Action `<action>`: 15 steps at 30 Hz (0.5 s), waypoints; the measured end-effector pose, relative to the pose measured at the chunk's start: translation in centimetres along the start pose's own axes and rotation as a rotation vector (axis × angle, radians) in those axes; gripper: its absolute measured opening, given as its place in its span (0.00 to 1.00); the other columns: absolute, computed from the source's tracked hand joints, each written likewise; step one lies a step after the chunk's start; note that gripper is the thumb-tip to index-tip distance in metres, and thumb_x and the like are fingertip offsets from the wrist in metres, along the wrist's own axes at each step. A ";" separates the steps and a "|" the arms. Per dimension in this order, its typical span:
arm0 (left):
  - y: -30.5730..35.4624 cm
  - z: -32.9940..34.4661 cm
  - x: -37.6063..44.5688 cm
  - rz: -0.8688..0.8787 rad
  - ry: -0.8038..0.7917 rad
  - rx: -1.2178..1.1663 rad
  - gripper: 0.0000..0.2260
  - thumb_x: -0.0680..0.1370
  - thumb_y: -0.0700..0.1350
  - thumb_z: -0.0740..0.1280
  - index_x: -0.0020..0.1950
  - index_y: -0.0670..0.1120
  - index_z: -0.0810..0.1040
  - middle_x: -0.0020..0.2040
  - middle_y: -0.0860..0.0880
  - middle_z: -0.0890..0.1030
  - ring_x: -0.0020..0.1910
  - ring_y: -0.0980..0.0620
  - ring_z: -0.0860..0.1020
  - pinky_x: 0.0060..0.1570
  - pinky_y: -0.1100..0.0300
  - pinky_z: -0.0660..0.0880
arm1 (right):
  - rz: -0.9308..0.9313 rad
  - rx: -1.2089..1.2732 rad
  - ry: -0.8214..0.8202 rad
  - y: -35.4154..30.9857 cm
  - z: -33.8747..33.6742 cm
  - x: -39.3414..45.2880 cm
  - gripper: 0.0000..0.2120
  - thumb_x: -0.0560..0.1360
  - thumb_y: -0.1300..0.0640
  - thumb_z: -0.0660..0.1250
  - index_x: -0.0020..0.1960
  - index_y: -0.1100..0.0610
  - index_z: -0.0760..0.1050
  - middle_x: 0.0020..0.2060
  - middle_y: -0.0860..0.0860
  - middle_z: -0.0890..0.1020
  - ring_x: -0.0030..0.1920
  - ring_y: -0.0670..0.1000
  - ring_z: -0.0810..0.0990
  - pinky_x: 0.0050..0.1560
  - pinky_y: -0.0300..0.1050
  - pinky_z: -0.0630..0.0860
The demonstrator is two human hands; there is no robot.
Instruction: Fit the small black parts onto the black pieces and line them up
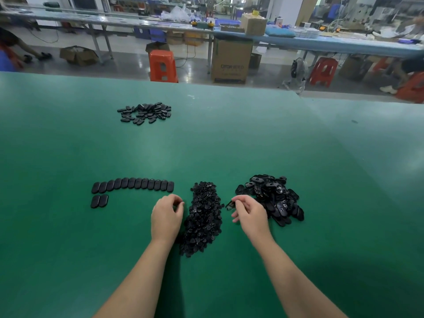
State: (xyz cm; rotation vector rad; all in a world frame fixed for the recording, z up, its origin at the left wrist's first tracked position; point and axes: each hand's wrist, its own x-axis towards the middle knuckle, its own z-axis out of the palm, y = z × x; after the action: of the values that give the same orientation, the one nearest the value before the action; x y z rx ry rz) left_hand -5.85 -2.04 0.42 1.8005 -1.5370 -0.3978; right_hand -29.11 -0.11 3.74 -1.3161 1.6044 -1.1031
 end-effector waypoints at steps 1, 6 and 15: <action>-0.1 0.1 0.0 0.007 -0.004 0.002 0.02 0.78 0.42 0.70 0.46 0.48 0.80 0.40 0.57 0.77 0.43 0.55 0.76 0.45 0.58 0.74 | 0.012 0.033 0.017 0.2 0.3 -0.6 0.09 0.82 0.60 0.64 0.48 0.49 0.80 0.35 0.48 0.84 0.33 0.45 0.83 0.35 0.37 0.79; -0.2 0.2 -0.1 0.010 0.001 0.000 0.03 0.79 0.41 0.68 0.50 0.45 0.82 0.43 0.54 0.80 0.45 0.53 0.77 0.49 0.54 0.76 | 0.059 0.117 0.040 1.7 1.4 -2.2 0.08 0.80 0.64 0.67 0.51 0.51 0.77 0.41 0.51 0.84 0.37 0.47 0.84 0.46 0.46 0.83; -0.3 0.2 0.0 -0.018 0.006 -0.008 0.10 0.79 0.39 0.67 0.59 0.43 0.83 0.52 0.47 0.84 0.51 0.48 0.80 0.55 0.50 0.77 | 0.055 0.068 0.072 2.0 1.4 -2.4 0.07 0.81 0.59 0.69 0.52 0.48 0.83 0.47 0.48 0.84 0.36 0.46 0.84 0.42 0.42 0.83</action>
State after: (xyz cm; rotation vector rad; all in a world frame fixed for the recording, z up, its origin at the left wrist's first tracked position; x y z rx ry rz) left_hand -5.75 -2.10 0.05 1.8093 -1.5135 -0.4064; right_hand -28.00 2.23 1.49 -1.1940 1.6311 -1.1723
